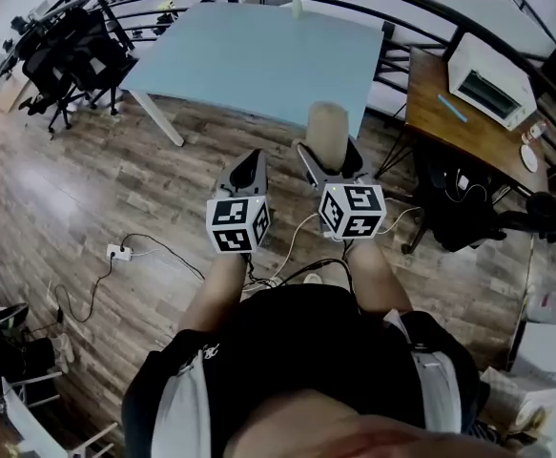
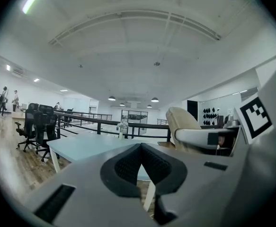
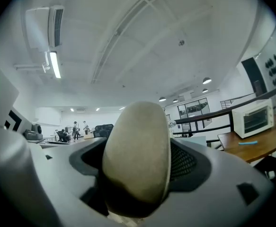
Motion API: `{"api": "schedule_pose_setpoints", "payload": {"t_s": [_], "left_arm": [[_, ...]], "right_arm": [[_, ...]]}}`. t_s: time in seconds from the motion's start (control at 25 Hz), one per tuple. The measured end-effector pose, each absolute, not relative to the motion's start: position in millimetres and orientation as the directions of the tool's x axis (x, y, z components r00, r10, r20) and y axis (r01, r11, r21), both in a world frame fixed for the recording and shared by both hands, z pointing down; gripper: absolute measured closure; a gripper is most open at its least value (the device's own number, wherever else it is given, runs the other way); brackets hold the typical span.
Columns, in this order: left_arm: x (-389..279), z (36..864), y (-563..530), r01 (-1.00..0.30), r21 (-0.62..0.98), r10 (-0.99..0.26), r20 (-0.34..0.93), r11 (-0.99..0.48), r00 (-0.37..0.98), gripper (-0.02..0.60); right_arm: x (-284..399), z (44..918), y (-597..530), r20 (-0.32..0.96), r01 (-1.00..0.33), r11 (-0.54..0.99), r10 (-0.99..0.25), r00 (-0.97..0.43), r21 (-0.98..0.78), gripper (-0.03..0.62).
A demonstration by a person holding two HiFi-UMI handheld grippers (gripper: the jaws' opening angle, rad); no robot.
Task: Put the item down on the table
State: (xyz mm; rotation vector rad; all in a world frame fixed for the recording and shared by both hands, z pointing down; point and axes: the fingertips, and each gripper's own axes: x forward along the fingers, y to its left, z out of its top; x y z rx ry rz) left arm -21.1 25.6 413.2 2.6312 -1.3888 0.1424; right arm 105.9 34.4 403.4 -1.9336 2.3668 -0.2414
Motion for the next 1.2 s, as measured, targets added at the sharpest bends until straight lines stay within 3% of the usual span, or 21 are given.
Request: {"api": "schedule_pose_setpoints", "payload": {"t_s": [1.2], "left_arm": [[-105,423,-38,-0.806,0.099,-0.796,0.128,-0.583,0.591,0.574]], "right_arm": [[36,407,-28,0.017,-0.972,0.136,-0.990,-0.142,-0.194,0.191]]}}
